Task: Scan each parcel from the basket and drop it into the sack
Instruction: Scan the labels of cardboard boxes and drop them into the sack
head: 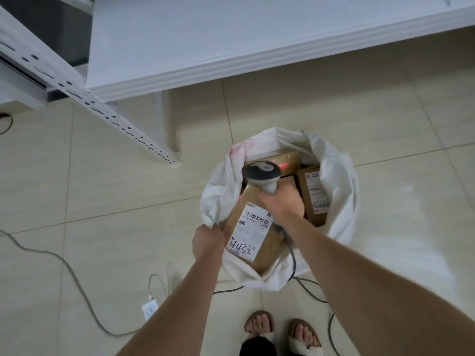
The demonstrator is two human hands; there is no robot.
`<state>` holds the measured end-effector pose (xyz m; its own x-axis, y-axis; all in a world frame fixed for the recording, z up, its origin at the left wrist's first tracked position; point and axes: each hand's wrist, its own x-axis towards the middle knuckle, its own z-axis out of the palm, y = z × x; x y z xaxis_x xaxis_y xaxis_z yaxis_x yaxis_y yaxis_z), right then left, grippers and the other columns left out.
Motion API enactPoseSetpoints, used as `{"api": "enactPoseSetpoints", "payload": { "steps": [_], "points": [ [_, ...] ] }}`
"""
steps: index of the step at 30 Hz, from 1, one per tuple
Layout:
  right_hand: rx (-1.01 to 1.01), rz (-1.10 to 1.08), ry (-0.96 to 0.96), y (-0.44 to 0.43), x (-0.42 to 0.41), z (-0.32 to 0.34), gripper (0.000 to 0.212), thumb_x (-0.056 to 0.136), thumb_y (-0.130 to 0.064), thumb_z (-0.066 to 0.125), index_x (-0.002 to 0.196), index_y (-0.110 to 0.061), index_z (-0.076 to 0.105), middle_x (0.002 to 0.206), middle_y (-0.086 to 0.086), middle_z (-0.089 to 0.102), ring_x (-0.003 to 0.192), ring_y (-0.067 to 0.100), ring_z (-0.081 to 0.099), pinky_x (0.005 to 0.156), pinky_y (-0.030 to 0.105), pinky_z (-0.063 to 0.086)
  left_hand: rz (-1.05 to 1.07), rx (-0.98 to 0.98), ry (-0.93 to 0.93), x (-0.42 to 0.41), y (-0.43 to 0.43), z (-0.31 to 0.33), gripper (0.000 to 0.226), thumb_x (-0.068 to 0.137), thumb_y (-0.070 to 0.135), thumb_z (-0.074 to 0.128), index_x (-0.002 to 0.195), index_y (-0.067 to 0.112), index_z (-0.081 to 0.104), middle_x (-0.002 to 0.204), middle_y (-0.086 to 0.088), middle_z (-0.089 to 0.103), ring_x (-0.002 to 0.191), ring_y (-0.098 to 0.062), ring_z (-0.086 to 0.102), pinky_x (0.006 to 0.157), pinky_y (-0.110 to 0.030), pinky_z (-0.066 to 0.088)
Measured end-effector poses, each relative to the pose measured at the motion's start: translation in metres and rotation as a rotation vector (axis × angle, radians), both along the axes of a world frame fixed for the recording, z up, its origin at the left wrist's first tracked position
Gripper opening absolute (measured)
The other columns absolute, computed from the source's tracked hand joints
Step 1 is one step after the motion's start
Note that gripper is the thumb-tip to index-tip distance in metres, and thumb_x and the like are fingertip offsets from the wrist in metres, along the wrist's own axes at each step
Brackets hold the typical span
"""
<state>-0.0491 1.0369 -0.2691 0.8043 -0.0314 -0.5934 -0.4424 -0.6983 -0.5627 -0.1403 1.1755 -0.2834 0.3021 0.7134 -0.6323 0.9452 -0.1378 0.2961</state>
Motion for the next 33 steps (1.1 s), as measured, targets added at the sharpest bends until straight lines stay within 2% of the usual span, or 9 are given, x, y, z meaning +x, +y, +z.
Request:
{"api": "enactPoseSetpoints", "payload": {
  "steps": [5,13,15,18,20,23,28,31,33],
  "points": [
    [-0.142,0.060,-0.018,0.021,-0.043,-0.007,0.041,0.085,-0.036,0.066,0.119,-0.017,0.054,0.125,0.003,0.049,0.121,0.026,0.045,0.100,0.045,0.044,0.229,-0.133,-0.257,0.018,-0.023,0.019,0.029,0.096,0.027,0.053,0.104,0.003,0.065,0.105,-0.020,0.066,0.101,-0.037,0.060,0.080,-0.035,0.047],
    [-0.076,-0.265,-0.018,0.003,0.000,-0.026,0.044,0.085,-0.025,0.065,0.125,-0.013,0.052,0.128,0.009,0.050,0.115,0.029,0.052,0.097,0.046,0.047,0.420,-0.760,-0.589,0.073,-0.021,0.029,0.020,0.100,0.020,0.047,0.111,0.007,0.058,0.071,0.000,0.063,0.058,-0.008,0.063,0.056,-0.020,0.050],
    [-0.025,-0.309,-0.021,0.004,-0.001,-0.026,0.044,0.085,-0.025,0.065,0.124,-0.012,0.053,0.127,0.009,0.052,0.114,0.029,0.054,0.096,0.044,0.048,0.336,-0.556,-0.578,0.073,-0.017,0.018,0.024,0.097,0.023,0.053,0.114,0.006,0.059,0.086,-0.004,0.065,0.078,-0.017,0.066,0.070,-0.025,0.051],
    [0.083,-0.403,0.076,0.008,-0.020,-0.028,0.032,0.084,-0.024,0.064,0.114,-0.019,0.055,0.111,0.006,0.061,0.102,0.027,0.061,0.087,0.040,0.053,0.154,-0.110,-0.266,0.040,-0.008,0.000,0.062,0.084,0.045,0.066,0.135,0.017,0.048,0.125,-0.015,0.050,0.116,-0.035,0.052,0.096,-0.039,0.042],
    [0.123,-0.448,0.115,0.012,-0.031,-0.028,0.023,0.086,-0.022,0.062,0.108,-0.021,0.056,0.100,0.003,0.063,0.095,0.026,0.063,0.080,0.035,0.053,0.142,-0.131,-0.085,0.020,0.006,-0.008,0.088,0.071,0.061,0.071,0.144,0.028,0.034,0.139,-0.017,0.034,0.123,-0.040,0.042,0.101,-0.046,0.037],
    [0.099,-0.336,0.065,0.019,-0.038,-0.022,0.013,0.088,-0.024,0.062,0.098,-0.021,0.055,0.088,-0.001,0.060,0.084,0.023,0.059,0.070,0.030,0.045,0.215,-0.358,-0.099,0.008,0.028,-0.043,0.108,0.042,0.073,0.080,0.136,0.035,0.043,0.136,-0.005,0.050,0.118,-0.033,0.051,0.100,-0.048,0.042],
    [-0.016,-0.383,-0.179,-0.008,-0.006,-0.019,0.015,0.083,-0.022,0.063,0.095,-0.024,0.055,0.096,-0.001,0.066,0.098,0.025,0.061,0.082,0.043,0.054,0.148,-0.560,-0.301,0.037,-0.019,-0.031,0.038,0.083,0.034,0.063,0.119,0.028,0.052,0.118,-0.004,0.062,0.111,-0.029,0.057,0.102,-0.048,0.043],
    [-0.046,-0.361,-0.252,-0.017,0.000,-0.013,0.027,0.082,-0.020,0.065,0.108,-0.020,0.059,0.109,-0.001,0.066,0.108,0.025,0.058,0.089,0.048,0.052,0.049,-0.519,-0.202,0.054,-0.043,-0.019,0.039,0.097,0.034,0.046,0.132,0.016,0.049,0.128,-0.013,0.057,0.116,-0.035,0.054,0.101,-0.047,0.044],
    [-0.014,-0.224,-0.217,-0.004,-0.015,-0.016,0.032,0.083,-0.020,0.066,0.115,-0.018,0.059,0.113,0.000,0.065,0.110,0.025,0.058,0.093,0.047,0.050,-0.018,-0.263,-0.095,0.055,-0.044,-0.015,0.040,0.099,0.031,0.039,0.126,0.006,0.054,0.125,-0.018,0.056,0.114,-0.034,0.054,0.096,-0.039,0.045]
  ]
}}
